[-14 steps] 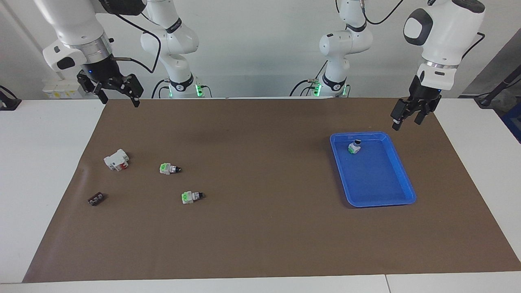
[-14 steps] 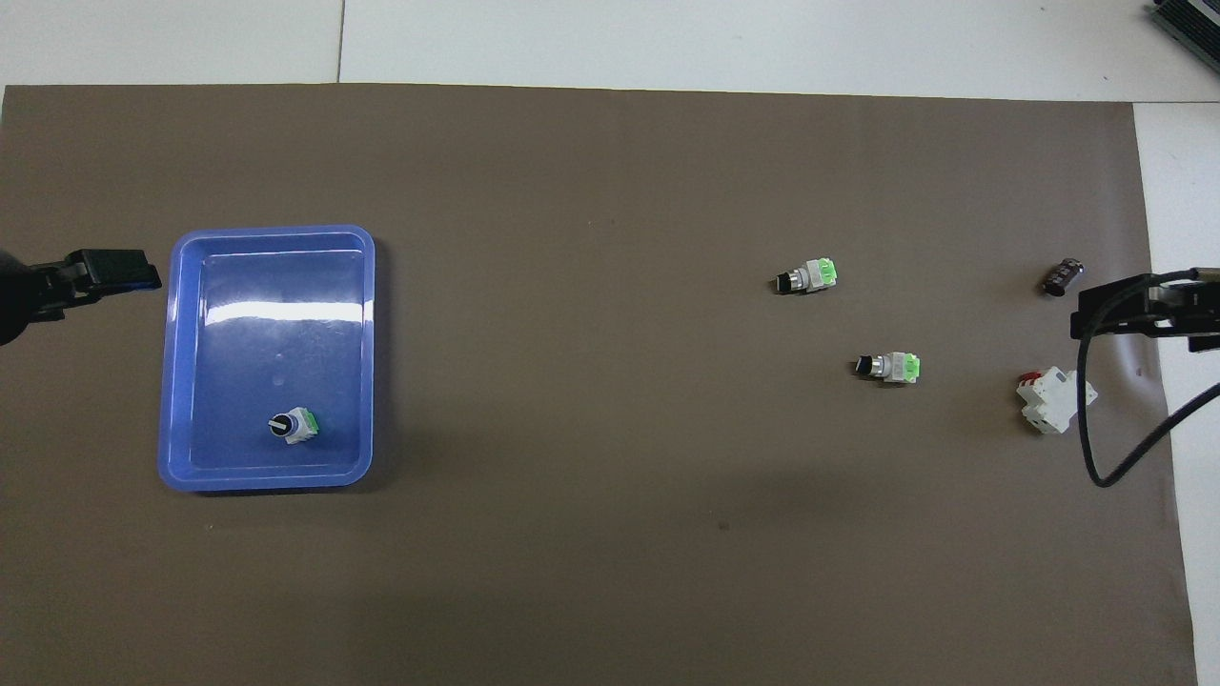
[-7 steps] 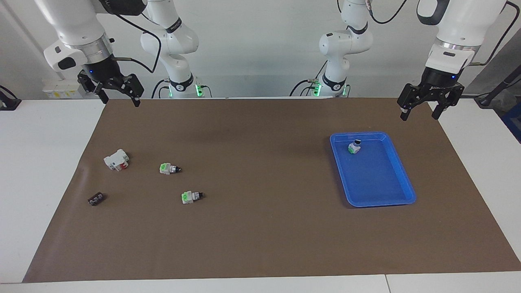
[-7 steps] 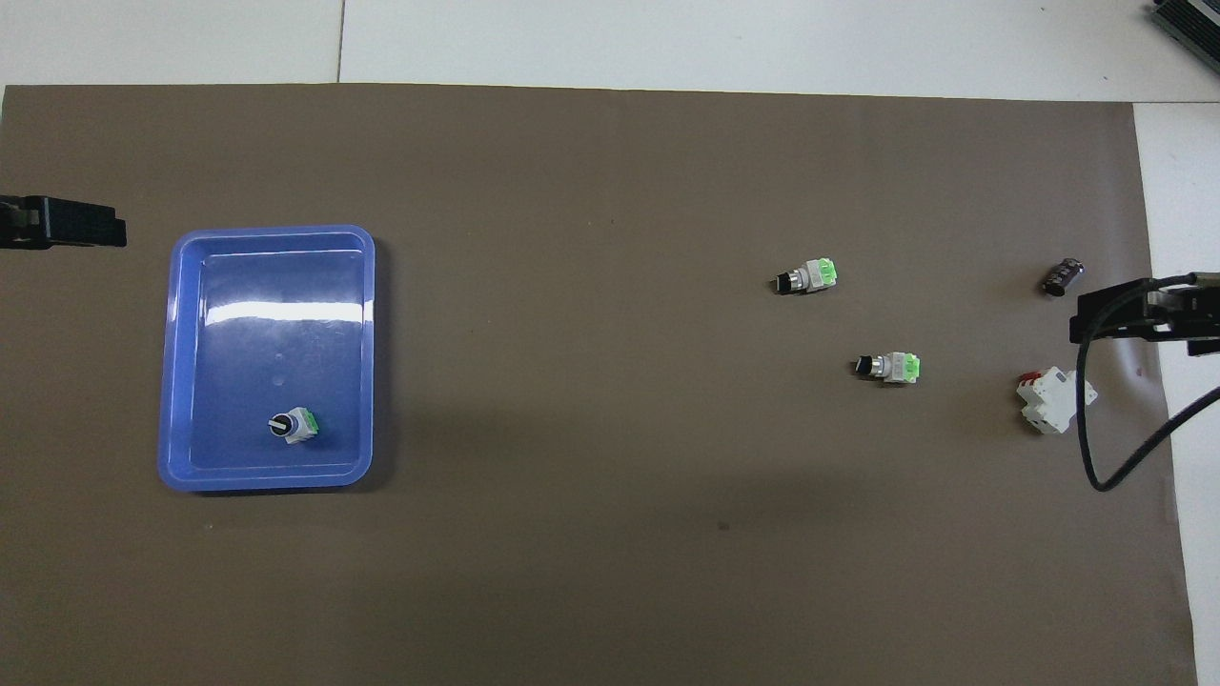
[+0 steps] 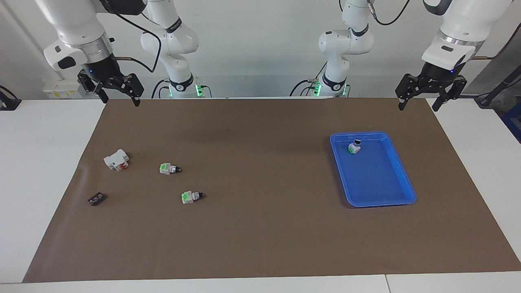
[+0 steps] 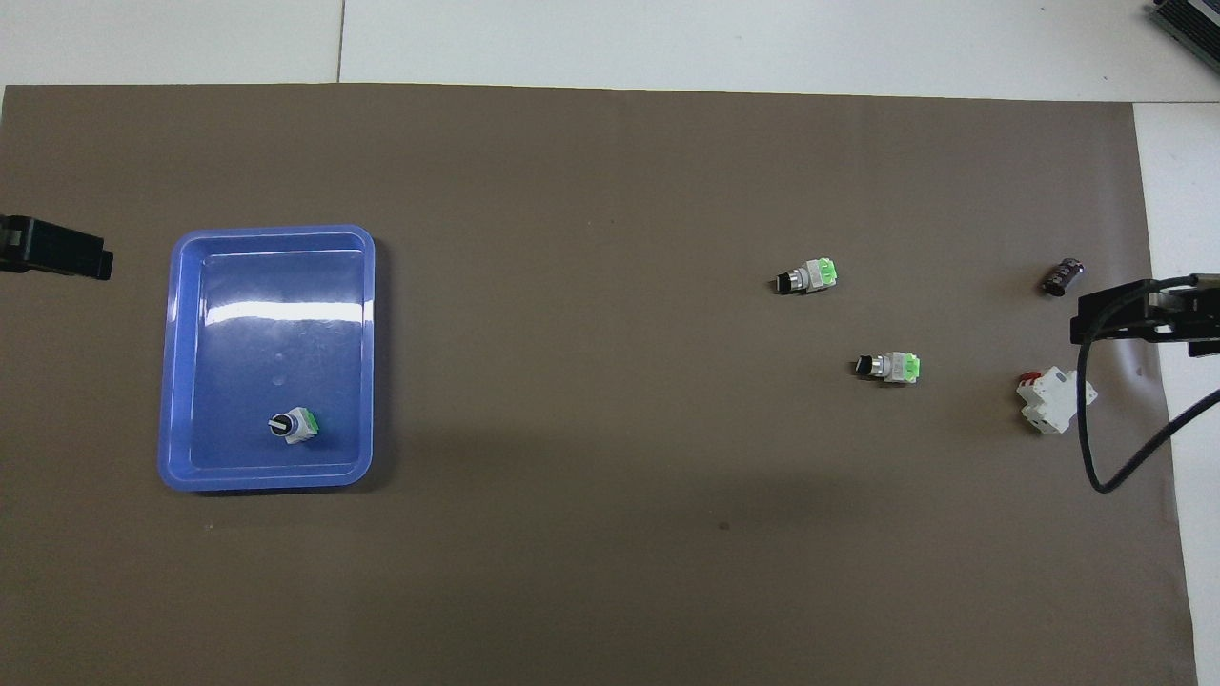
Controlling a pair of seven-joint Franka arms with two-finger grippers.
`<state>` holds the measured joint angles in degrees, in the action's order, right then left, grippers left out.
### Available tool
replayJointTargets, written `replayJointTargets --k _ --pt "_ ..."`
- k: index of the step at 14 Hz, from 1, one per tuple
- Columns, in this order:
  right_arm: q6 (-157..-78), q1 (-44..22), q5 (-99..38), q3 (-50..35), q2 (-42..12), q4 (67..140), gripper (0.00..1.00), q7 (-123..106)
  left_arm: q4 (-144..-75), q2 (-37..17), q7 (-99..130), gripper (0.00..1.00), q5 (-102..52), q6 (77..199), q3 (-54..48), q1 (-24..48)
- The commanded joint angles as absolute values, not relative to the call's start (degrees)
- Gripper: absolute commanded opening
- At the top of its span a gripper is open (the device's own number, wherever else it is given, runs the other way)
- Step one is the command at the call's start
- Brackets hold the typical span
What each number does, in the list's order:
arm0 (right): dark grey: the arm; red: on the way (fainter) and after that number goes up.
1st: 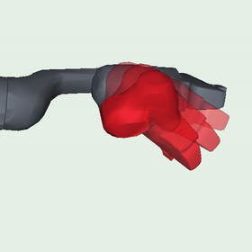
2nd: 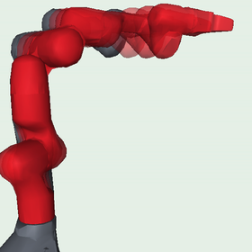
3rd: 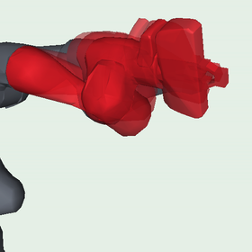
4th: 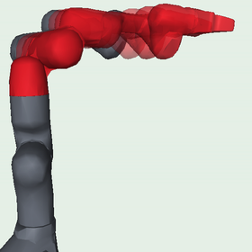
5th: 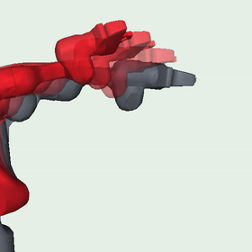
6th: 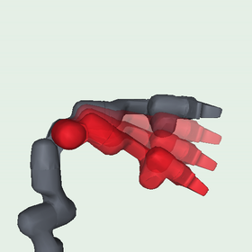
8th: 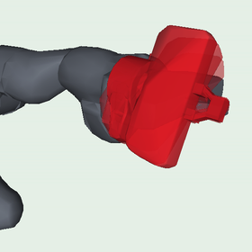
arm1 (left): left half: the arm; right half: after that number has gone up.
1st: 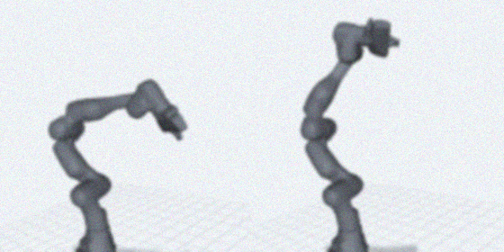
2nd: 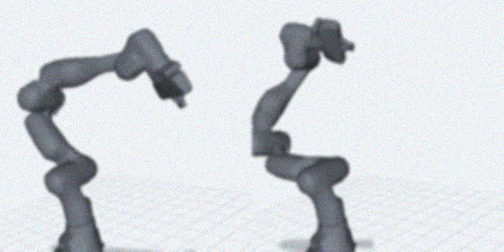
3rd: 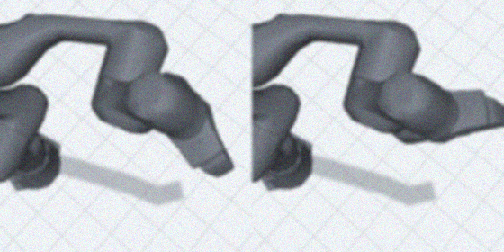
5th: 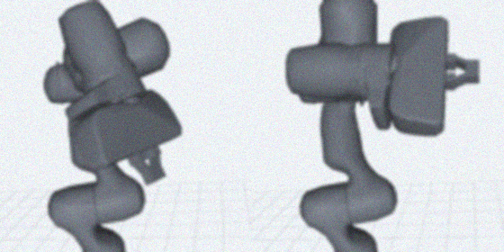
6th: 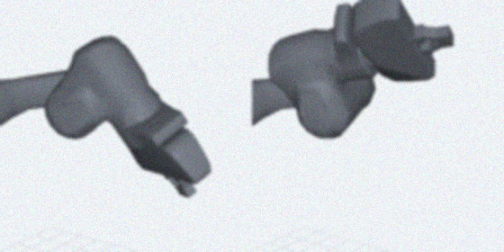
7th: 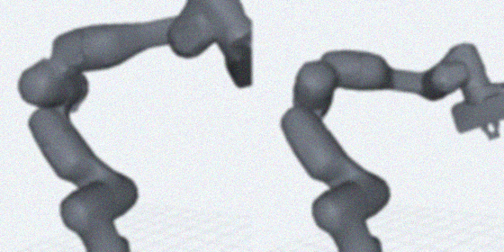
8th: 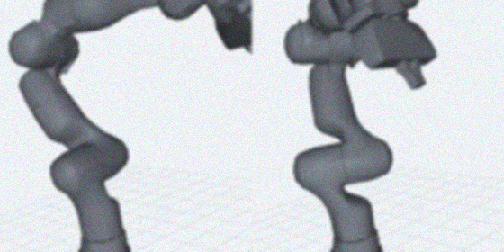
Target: Turn and place switch with both arms
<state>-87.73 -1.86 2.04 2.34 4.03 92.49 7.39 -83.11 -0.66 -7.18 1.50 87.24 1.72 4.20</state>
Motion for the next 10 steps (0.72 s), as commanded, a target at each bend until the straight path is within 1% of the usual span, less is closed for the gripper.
replayJointTargets --k 1,4,6,10 --pt "-87.71 -1.06 0.97 2.2 5.45 94.04 1.0 6.24 -87.89 2.81 -8.18 1.0 2.37 85.69 3.08 4.57" --pt "-87.71 -1.05 1.05 2.29 5.45 94.04 1.0 6.42 -88.15 2.72 -7.65 1.0 2.29 85.69 2.29 3.35" --pt "-87.37 -0.71 0.97 2.37 5.45 94.04 1.0 6.42 -88.15 2.81 -7.65 1.0 2.2 84.91 -1.82 0.54" --pt "-87.01 -0.53 0.79 2.29 5.54 93.96 1.0 6.68 -88.5 2.81 -7.65 1.0 2.11 84.02 -2.55 0.0"
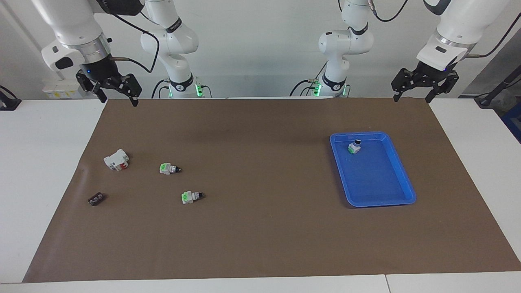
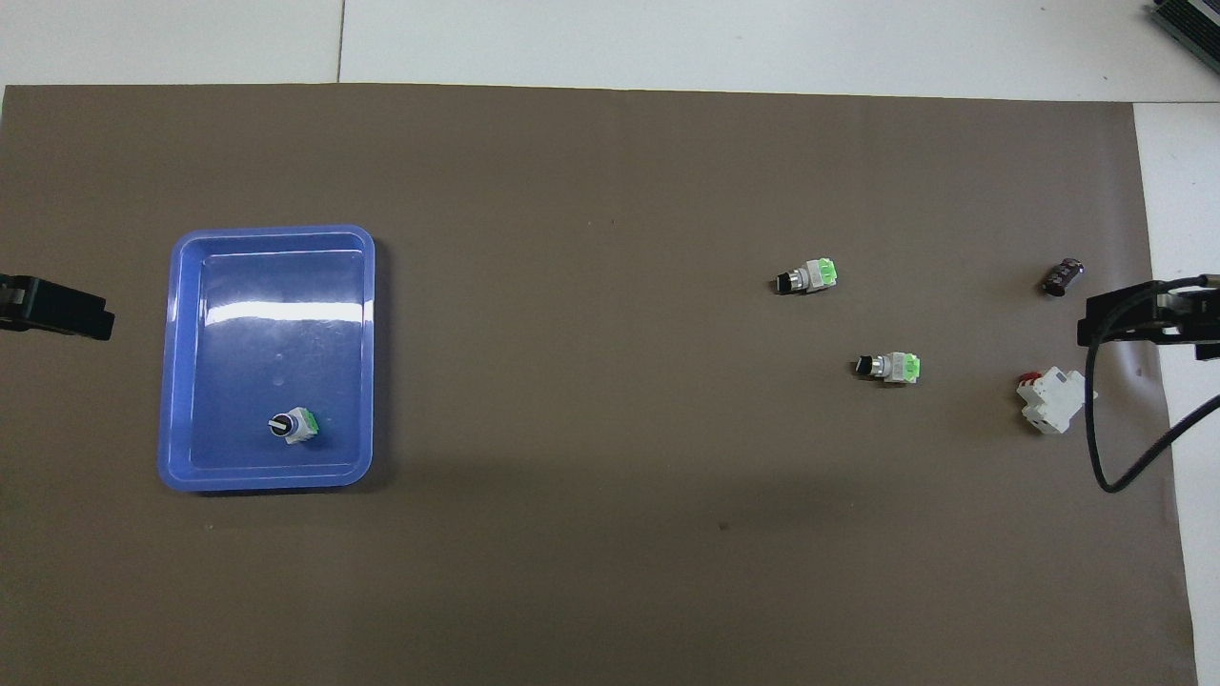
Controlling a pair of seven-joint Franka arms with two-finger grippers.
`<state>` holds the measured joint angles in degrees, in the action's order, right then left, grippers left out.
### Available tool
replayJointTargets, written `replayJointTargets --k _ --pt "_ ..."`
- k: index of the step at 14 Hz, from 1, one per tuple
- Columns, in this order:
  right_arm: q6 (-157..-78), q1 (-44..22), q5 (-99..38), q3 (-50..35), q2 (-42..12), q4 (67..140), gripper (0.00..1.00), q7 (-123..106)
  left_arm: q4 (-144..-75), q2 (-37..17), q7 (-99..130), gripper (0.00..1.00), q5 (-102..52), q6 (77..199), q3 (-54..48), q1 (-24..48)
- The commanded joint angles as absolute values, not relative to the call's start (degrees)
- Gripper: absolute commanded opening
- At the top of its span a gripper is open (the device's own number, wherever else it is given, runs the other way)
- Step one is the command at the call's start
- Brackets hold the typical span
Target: Turn and place switch with both arms
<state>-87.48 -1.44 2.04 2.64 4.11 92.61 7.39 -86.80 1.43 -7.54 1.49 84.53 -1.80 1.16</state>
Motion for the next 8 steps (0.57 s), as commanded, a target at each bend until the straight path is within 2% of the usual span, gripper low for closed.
replayJointTargets --k 1,8 --pt "-86.84 -0.61 0.79 2.29 5.54 93.96 1.0 6.94 -88.77 2.9 -7.73 1.0 1.94 84.11 -2.55 -0.09" --pt "-86.66 -0.7 0.88 2.2 5.71 93.96 1.0 9.67 -89.12 3.08 -5.63 1.0 0.7 84.46 -2.28 -0.53"
